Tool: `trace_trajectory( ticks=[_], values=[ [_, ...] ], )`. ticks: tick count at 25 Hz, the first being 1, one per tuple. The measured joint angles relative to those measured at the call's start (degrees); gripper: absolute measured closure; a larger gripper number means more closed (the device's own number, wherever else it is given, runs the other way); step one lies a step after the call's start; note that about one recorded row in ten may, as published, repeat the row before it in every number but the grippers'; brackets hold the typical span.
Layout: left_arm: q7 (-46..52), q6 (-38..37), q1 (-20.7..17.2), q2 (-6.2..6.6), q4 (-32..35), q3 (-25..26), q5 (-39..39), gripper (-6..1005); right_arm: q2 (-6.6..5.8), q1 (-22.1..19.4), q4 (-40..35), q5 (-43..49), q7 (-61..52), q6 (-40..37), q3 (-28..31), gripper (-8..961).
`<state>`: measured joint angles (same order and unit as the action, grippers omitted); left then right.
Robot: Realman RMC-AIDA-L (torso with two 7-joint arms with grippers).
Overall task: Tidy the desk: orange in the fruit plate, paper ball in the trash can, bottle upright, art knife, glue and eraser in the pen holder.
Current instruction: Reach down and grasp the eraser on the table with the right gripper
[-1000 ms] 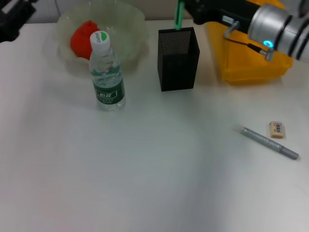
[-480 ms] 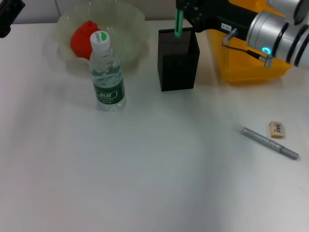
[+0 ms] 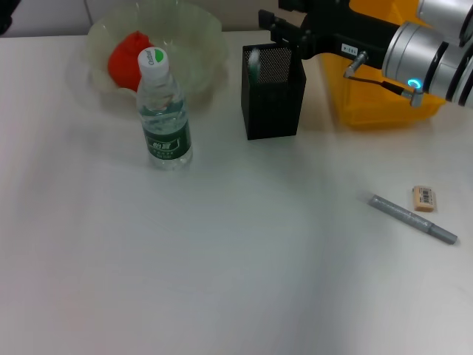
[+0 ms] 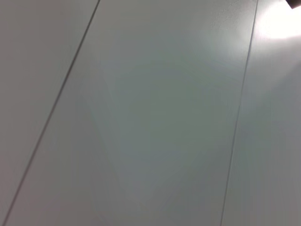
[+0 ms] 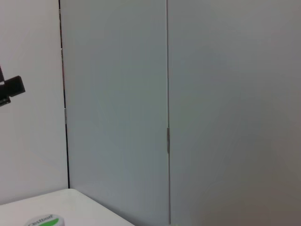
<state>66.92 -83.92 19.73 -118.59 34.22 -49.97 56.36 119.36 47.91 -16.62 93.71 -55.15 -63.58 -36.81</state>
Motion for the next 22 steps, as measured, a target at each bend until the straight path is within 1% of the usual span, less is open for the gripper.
trace_trajectory(
  ticks=[3, 5, 8, 10, 11, 12, 13, 14, 15, 16, 17, 18, 19, 20, 21, 22],
  values=[
    [0.0, 0.0, 0.0, 0.13, 0.0, 0.4, 0.0, 483, 0.09, -0.1, -0.2, 0.0, 0.0, 0.1, 0.4, 632],
    [0.0, 0.4, 0.0, 0.44, 0.3, 0.8, 0.0, 483, 0.14, -0.2, -0.2, -0.4, 0.0, 0.1, 0.6, 596],
    [-0.1, 0.7, 0.4, 0.87, 0.5, 1.7, 0.0, 483, 0.22, -0.3, -0.1, -2.8, -0.5, -0.5, 0.3, 499],
    [-0.1, 0.7, 0.5, 1.21, 0.7, 2.0, 0.1, 483, 0.20, -0.4, -0.4, -3.4, -3.4, -2.3, 0.1, 434],
    [-0.1, 0.7, 0.5, 1.34, 0.8, 2.0, 0.2, 483, 0.10, -1.2, -2.8, -2.6, -9.2, -5.6, -1.5, 402],
    [-0.1, 0.6, 0.6, 1.63, 0.9, 2.0, 0.4, 483, 0.10, -1.2, -2.8, -2.6, -9.2, -5.6, -1.5, 403],
    [-0.2, 0.7, 0.6, 1.74, 0.9, 2.0, 0.5, 483, 0.05, -2.1, -5.1, -2.1, -12.8, -7.1, -3.4, 404],
    [-0.3, 0.8, 0.6, 1.79, 0.9, 2.0, 0.6, 483, 0.04, -3.3, -8.1, -1.8, -16.6, -8.2, -5.8, 405],
    [-0.6, 1.0, 0.5, 1.81, 0.8, 2.0, 0.8, 483, 0.04, -5.3, -12.8, -1.5, -22.2, -9.3, -10.0, 405],
    [-1.1, 1.2, 0.4, 1.81, 0.7, 2.0, 1.3, 483, -0.01, -9.1, -21.8, -1.1, -32.0, -10.3, -18.0, 406],
    [-1.7, 1.2, 0.1, 1.81, 0.7, 2.0, 2.1, 483, -0.01, -9.1, -21.8, -1.1, -32.0, -10.3, -18.0, 407],
    [-1.9, 1.2, 0.0, 1.77, 0.7, 1.9, 2.4, 483, -0.07, -11.3, -27.1, -0.5, -36.5, -10.4, -22.0, 408],
    [-2.3, 1.3, -0.3, 1.69, 0.7, 2.0, 3.1, 483, -0.08, -13.9, -34.0, 1.6, -42.1, -10.3, -26.1, 409],
    [-2.3, 1.3, -0.4, 1.59, 0.6, 2.0, 3.5, 483, 0.05, -15.9, -39.7, 4.1, -46.5, -10.6, -28.6, 410],
    [-2.4, 1.4, -0.7, 1.49, 0.5, 2.0, 3.9, 483, 0.32, -18.9, -50.5, 11.9, -56.5, -12.0, -30.8, 410],
    [-2.5, 1.5, -1.0, 1.38, 0.4, 1.9, 4.2, 483, 0.32, -18.9, -50.5, 11.9, -56.5, -12.0, -30.8, 411]
  ],
)
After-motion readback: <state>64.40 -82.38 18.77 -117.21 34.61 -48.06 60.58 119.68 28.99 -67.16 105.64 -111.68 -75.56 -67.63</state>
